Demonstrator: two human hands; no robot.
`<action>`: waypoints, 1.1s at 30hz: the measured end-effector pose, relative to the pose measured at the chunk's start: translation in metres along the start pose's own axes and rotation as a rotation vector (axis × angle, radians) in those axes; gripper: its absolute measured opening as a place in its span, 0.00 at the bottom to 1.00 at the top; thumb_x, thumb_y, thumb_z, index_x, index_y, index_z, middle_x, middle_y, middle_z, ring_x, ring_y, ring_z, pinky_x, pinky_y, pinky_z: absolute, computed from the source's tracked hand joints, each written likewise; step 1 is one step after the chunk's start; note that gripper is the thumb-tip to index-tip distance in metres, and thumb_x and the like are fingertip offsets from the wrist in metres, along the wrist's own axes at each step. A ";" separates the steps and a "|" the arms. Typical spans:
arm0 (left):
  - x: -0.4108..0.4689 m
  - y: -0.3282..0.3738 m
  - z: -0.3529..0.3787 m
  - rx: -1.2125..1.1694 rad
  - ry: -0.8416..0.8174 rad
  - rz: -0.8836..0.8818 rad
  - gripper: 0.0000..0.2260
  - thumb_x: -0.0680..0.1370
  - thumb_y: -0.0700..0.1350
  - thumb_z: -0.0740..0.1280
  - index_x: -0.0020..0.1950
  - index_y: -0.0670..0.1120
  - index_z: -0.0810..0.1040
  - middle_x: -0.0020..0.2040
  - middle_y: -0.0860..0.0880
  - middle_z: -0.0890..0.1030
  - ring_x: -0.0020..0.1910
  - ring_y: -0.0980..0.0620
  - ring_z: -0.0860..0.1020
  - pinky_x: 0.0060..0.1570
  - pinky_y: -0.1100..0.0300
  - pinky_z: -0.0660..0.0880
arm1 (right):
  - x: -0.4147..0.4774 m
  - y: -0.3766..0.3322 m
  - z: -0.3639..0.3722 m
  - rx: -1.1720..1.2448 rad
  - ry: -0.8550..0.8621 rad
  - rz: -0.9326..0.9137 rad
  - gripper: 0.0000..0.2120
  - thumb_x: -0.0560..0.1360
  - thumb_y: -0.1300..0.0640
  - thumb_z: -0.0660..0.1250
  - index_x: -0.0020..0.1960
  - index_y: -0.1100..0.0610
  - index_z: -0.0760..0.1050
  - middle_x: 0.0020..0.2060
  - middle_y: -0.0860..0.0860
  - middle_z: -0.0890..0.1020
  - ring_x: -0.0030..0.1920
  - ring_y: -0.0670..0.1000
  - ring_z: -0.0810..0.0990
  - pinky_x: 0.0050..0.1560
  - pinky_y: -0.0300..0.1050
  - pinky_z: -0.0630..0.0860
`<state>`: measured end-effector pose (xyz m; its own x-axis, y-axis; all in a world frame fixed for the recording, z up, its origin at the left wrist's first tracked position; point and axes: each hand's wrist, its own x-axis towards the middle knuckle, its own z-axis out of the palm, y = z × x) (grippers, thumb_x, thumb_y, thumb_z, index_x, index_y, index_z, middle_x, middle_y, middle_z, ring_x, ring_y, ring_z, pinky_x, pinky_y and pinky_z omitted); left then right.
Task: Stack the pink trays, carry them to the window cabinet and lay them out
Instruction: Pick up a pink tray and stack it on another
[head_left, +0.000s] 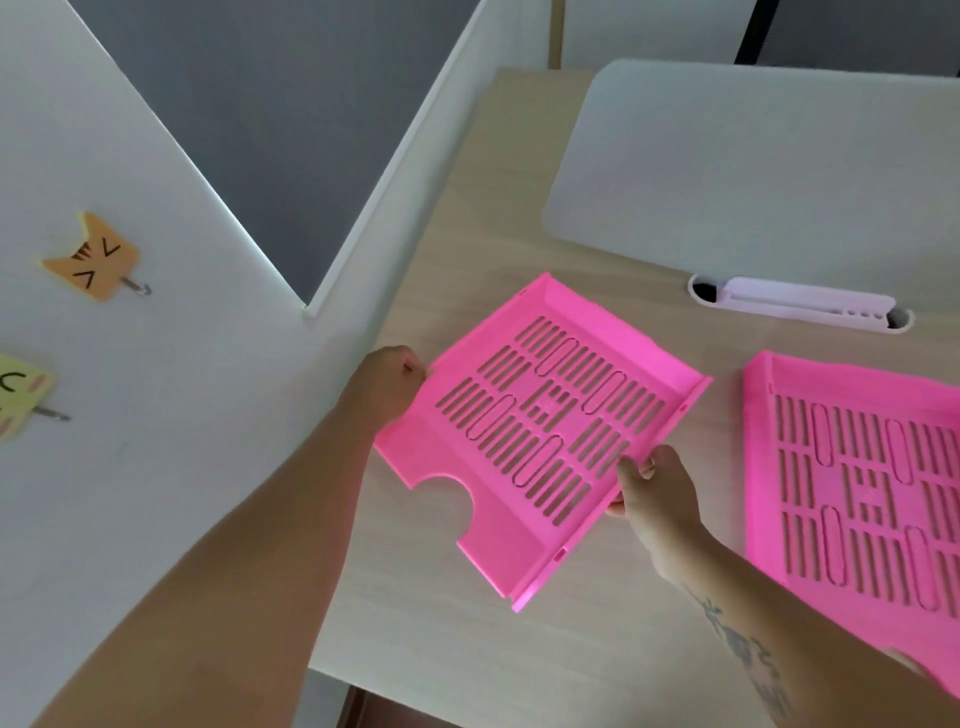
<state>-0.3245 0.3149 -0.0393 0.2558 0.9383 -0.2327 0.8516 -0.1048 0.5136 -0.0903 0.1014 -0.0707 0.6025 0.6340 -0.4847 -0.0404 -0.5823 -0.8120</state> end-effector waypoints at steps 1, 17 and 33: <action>-0.003 0.003 -0.006 -0.056 -0.007 -0.015 0.09 0.78 0.38 0.65 0.40 0.46 0.79 0.37 0.49 0.79 0.40 0.48 0.78 0.39 0.59 0.73 | -0.002 -0.005 -0.005 -0.007 -0.006 -0.021 0.06 0.80 0.63 0.62 0.54 0.65 0.70 0.49 0.63 0.80 0.38 0.53 0.83 0.26 0.33 0.78; -0.118 0.171 0.007 -0.317 -0.311 -0.084 0.11 0.77 0.42 0.71 0.49 0.32 0.79 0.38 0.41 0.84 0.33 0.48 0.83 0.35 0.59 0.82 | 0.015 -0.032 -0.224 -0.415 0.032 -0.367 0.12 0.79 0.61 0.61 0.39 0.57 0.64 0.32 0.53 0.71 0.29 0.51 0.68 0.29 0.45 0.65; -0.207 0.283 0.168 -0.271 -0.196 0.016 0.09 0.76 0.40 0.71 0.43 0.34 0.77 0.38 0.40 0.85 0.33 0.47 0.85 0.32 0.56 0.83 | 0.027 0.044 -0.383 -0.673 0.265 -0.342 0.07 0.82 0.61 0.60 0.45 0.59 0.69 0.30 0.49 0.72 0.26 0.47 0.72 0.26 0.43 0.72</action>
<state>-0.0596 0.0361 0.0153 0.3735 0.8534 -0.3636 0.7007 -0.0027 0.7135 0.2293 -0.1017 0.0046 0.6672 0.7403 -0.0823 0.6197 -0.6129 -0.4901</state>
